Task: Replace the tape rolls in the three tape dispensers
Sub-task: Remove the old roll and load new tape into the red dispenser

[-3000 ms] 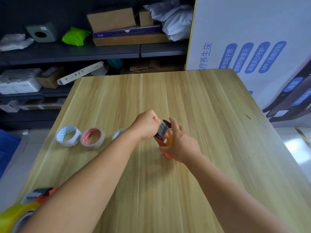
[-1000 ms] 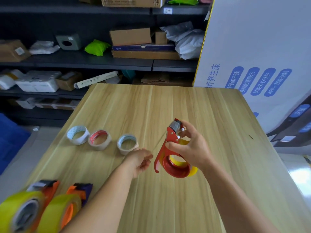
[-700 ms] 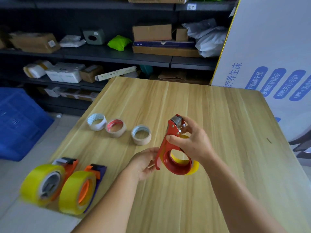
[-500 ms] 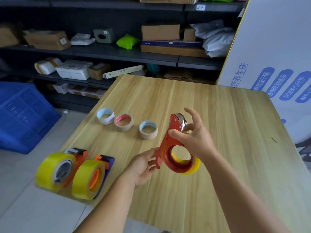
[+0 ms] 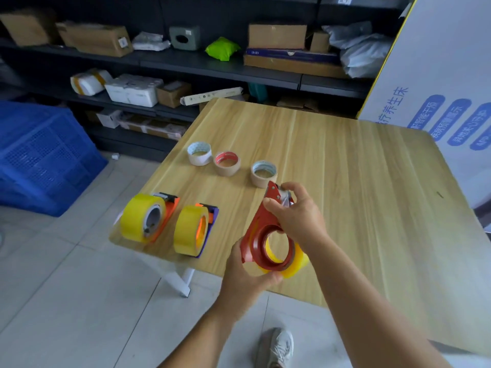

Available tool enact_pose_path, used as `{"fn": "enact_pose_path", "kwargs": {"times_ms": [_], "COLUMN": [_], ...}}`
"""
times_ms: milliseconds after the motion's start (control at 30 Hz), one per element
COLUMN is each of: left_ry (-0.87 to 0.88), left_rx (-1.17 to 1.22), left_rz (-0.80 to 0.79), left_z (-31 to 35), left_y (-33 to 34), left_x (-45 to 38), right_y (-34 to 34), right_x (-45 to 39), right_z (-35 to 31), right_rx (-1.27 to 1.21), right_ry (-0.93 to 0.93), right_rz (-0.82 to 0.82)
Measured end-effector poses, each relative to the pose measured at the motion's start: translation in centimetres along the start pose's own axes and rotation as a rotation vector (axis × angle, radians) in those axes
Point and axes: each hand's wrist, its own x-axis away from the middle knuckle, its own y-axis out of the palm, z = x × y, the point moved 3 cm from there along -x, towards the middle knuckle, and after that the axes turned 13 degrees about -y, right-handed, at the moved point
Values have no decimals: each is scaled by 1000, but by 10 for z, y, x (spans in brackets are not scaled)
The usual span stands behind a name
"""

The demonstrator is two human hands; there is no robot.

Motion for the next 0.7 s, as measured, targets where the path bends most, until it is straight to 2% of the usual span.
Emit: {"fn": "enact_pose_path", "kwargs": {"times_ms": [133,233,433,567,700], "left_ry": [16,-24,-132,-290,-429], "left_rx": [-2,22,87,176,298], "left_rz": [48,40,-131,-156,-224], "left_z": [-15,-22,-31,-39,-43], "left_y": [-21,-30,-37,-32,-26], "left_x": [14,20,19,12,4], "right_y": [18,24,24,28,43], "right_x": [22,28,35,34,32], "right_z": [0,-3,5,13,16], "right_rx": [-58,-90,-199,-348,-465], "right_ry": [86,110,262,402,467], "right_rz": [-21,-101,-256,-268,-239]}}
